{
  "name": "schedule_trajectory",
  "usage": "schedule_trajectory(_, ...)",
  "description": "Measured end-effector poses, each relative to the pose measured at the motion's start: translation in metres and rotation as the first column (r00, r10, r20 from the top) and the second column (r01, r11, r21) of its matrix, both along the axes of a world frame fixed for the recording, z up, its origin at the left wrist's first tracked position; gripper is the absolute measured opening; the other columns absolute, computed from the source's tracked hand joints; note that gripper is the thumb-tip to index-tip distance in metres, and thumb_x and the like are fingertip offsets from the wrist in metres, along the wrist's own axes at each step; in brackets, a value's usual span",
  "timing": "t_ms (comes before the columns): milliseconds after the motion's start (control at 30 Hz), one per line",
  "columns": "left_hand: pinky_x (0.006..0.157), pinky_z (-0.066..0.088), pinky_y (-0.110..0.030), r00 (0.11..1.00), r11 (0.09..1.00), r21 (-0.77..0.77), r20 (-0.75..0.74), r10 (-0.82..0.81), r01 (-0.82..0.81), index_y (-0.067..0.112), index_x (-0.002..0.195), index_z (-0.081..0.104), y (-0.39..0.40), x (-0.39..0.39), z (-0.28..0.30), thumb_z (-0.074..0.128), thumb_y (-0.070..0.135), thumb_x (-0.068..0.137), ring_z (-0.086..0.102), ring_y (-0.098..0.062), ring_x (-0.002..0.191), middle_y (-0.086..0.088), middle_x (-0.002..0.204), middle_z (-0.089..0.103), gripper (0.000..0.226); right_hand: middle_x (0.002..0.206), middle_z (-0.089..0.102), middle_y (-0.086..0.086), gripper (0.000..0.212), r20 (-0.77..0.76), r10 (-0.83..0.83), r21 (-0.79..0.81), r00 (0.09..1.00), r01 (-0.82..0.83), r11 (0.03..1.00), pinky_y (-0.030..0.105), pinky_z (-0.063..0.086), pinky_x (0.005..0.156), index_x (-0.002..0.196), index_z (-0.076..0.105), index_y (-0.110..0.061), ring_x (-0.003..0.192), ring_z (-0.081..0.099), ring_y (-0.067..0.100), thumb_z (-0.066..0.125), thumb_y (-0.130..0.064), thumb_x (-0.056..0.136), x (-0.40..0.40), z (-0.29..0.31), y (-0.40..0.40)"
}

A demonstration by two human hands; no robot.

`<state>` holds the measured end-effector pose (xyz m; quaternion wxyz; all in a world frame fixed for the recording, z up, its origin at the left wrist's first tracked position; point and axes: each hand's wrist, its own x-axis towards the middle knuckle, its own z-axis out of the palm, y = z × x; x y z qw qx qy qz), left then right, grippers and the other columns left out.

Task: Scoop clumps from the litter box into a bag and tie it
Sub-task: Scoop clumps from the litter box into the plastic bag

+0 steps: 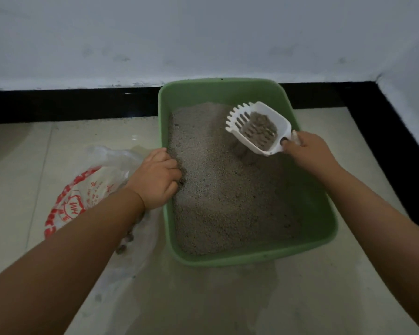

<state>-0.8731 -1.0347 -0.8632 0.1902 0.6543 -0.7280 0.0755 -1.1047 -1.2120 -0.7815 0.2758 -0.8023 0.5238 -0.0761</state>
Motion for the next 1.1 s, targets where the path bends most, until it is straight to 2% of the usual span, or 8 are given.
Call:
schedule_trajectory(100, 0.09, 0.028, -0.04, 1.0, 0.999, -0.041, -0.007, -0.003, 0.003, 0.007, 0.051, 0.058, 0.003, -0.001, -0.002, 0.036, 0.02, 0.068, 0.031, -0.018, 0.07, -0.008, 0.053, 0.052, 0.031, 0.081, 0.05, 0.013, 0.024, -0.211, 0.015, -0.043, 0.977, -0.024, 0.999, 0.027, 0.031, 0.054, 0.08, 0.053, -0.004, 0.072, 0.045, 0.023, 0.042, -0.018, 0.096, -0.014, 0.007, 0.011)
schedule_trajectory(233, 0.085, 0.048, -0.04, 1.0, 0.996, -0.089, -0.011, -0.014, 0.013, 0.008, 0.048, 0.056, 0.007, -0.006, -0.003, 0.036, 0.02, 0.068, 0.031, -0.017, 0.068, -0.006, 0.051, 0.051, 0.032, 0.095, 0.059, 0.021, 0.03, -0.417, -0.016, -0.004, 0.909, 0.015, 1.0, 0.027, 0.033, 0.068, 0.1, 0.062, 0.003, 0.08, 0.048, 0.026, 0.043, -0.02, 0.094, -0.031, 0.004, 0.025)
schedule_trajectory(400, 0.089, 0.029, -0.039, 0.999, 0.994, -0.11, -0.046, 0.024, -0.028, 0.007, 0.047, 0.055, 0.011, -0.01, -0.006, 0.036, 0.02, 0.069, 0.03, -0.018, 0.069, -0.006, 0.051, 0.05, 0.031, 0.115, 0.062, 0.02, 0.035, -0.559, -0.01, -0.023, 0.829, -0.003, 1.0, 0.033, 0.046, 0.085, 0.113, 0.058, 0.001, 0.105, 0.059, 0.032, 0.034, -0.019, 0.098, -0.028, 0.001, 0.033)
schedule_trajectory(567, 0.09, 0.027, -0.039, 0.998, 0.992, -0.118, -0.065, 0.027, -0.034, 0.007, 0.048, 0.056, 0.012, -0.013, -0.009, 0.036, 0.021, 0.069, 0.032, -0.019, 0.07, -0.007, 0.051, 0.05, 0.031, 0.119, 0.059, 0.022, 0.034, -0.477, 0.069, 0.076, 0.876, -0.038, 0.996, 0.034, 0.044, 0.085, 0.116, 0.054, 0.003, 0.107, 0.057, 0.033, 0.034, -0.019, 0.099, -0.006, -0.016, 0.021)
schedule_trajectory(700, 0.09, 0.027, -0.039, 0.998, 0.994, -0.103, -0.062, 0.027, -0.033, 0.007, 0.048, 0.057, 0.01, -0.012, -0.01, 0.035, 0.021, 0.067, 0.031, -0.019, 0.069, -0.006, 0.051, 0.049, 0.032, 0.114, 0.061, 0.021, 0.033, -0.397, 0.061, 0.078, 0.916, -0.033, 0.996, 0.034, 0.043, 0.077, 0.112, 0.055, 0.003, 0.087, 0.053, 0.027, 0.034, -0.018, 0.098, 0.02, -0.027, 0.013)
schedule_trajectory(833, 0.089, 0.028, -0.037, 0.998, 0.996, -0.089, -0.063, 0.02, -0.026, 0.007, 0.048, 0.056, 0.01, -0.011, -0.011, 0.035, 0.021, 0.067, 0.03, -0.018, 0.068, -0.006, 0.052, 0.048, 0.031, 0.116, 0.059, 0.021, 0.033, -0.309, 0.075, 0.097, 0.948, -0.047, 0.994, 0.035, 0.045, 0.084, 0.114, 0.055, 0.003, 0.105, 0.056, 0.032, 0.035, -0.018, 0.098, 0.049, -0.041, 0.009)
schedule_trajectory(967, 0.089, 0.028, -0.037, 0.998, 0.997, -0.071, -0.056, 0.014, -0.018, 0.007, 0.049, 0.055, 0.01, -0.011, -0.01, 0.036, 0.022, 0.067, 0.031, -0.019, 0.069, -0.007, 0.053, 0.048, 0.03, 0.116, 0.059, 0.024, 0.034, -0.219, 0.094, 0.135, 0.971, -0.066, 0.989, 0.035, 0.043, 0.08, 0.113, 0.056, 0.005, 0.106, 0.056, 0.034, 0.034, -0.019, 0.099, 0.073, -0.053, 0.008)
schedule_trajectory(1100, 0.089, 0.028, -0.038, 0.998, 0.997, -0.069, -0.062, 0.018, -0.022, 0.007, 0.049, 0.056, 0.011, -0.011, -0.009, 0.036, 0.022, 0.068, 0.031, -0.018, 0.069, -0.008, 0.053, 0.048, 0.03, 0.115, 0.059, 0.02, 0.031, -0.097, 0.068, 0.066, 0.993, -0.061, 0.996, 0.031, 0.041, 0.08, 0.114, 0.054, 0.002, 0.107, 0.054, 0.032, 0.037, -0.019, 0.098, 0.082, -0.059, 0.01)
